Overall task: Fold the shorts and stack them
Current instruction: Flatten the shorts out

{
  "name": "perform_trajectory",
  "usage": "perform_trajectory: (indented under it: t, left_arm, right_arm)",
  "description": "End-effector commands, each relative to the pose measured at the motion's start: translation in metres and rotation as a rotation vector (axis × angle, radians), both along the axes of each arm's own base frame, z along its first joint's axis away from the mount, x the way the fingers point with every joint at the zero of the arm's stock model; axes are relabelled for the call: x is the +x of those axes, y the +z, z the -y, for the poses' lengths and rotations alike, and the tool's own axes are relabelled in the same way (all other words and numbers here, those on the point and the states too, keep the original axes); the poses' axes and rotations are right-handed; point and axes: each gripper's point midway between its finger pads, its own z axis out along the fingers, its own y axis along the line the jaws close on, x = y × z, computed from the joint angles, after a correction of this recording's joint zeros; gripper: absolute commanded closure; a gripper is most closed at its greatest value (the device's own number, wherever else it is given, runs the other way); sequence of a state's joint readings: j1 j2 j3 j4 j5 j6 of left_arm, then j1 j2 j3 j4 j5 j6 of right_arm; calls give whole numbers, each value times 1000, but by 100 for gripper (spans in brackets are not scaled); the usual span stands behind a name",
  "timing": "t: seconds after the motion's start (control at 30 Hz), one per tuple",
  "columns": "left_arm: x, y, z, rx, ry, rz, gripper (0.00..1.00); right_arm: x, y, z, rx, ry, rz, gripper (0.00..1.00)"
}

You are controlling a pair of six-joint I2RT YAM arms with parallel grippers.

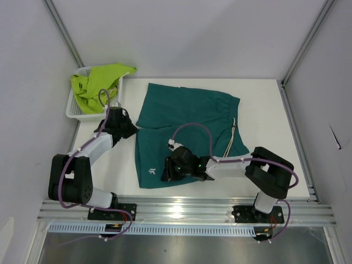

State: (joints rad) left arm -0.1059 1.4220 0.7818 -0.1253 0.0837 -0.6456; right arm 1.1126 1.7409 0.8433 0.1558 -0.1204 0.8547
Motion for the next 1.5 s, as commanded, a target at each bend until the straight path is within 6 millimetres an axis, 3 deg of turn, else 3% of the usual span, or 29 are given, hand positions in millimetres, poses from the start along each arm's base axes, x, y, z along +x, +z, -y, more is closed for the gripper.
perform_trajectory:
  t: [0.0,0.17,0.2,0.27,0.3,0.33,0.37,0.43,0.57,0.6,0.63,0.67,0.7,0.8,0.83,1.03,1.27,1.3,1.47]
  left_arm:
    - [13,22,-11,28,20,49,100]
    - [15,15,-19,45,25,23,100]
    - [18,17,-22,50,33,21,100]
    - [18,13,-26,62,35,6,100]
    - [22,14,-29,76,41,5,100]
    - [23,13,-31,84,46,0,100]
    - [25,14,-33,92,50,0,100]
    - [31,15,-36,104,63,4,100]
    - [44,21,-37,111,64,7,100]
    - [47,24,-37,110,66,2,99]
    - [48,24,-38,112,65,-2,88]
    - [47,25,-37,113,62,0,73]
    - [47,31,-34,97,53,20,50]
    - [37,33,-30,64,52,42,27]
    - [34,41,-29,54,50,58,25]
    - [5,47,-20,-14,57,54,22]
    - [-48,41,-3,-95,66,18,24]
    - [-58,32,0,-98,65,-4,25]
    - [-83,29,7,-92,82,-42,25]
  right_arm:
    - [18,57,2,26,-5,158,62]
    - [41,70,59,-82,-134,210,61]
    - [54,71,75,-98,-190,215,61]
    - [58,69,109,-125,-254,204,61]
    - [65,68,134,-138,-319,193,58]
    - [72,77,144,-127,-360,199,57]
    - [71,66,162,-153,-397,180,55]
    - [81,72,197,-148,-510,178,55]
    - [85,64,251,-164,-678,167,56]
    - [85,64,259,-162,-697,167,55]
    - [90,64,270,-155,-737,156,49]
    - [89,62,276,-155,-747,151,40]
    - [92,61,280,-151,-758,145,37]
    - [99,51,293,-163,-787,100,37]
    - [104,50,295,-158,-797,99,37]
    - [123,35,308,-136,-864,30,37]
    - [140,20,321,-162,-975,-19,40]
    - [144,20,320,-153,-983,-10,40]
    - [155,8,329,-174,-1083,-36,42]
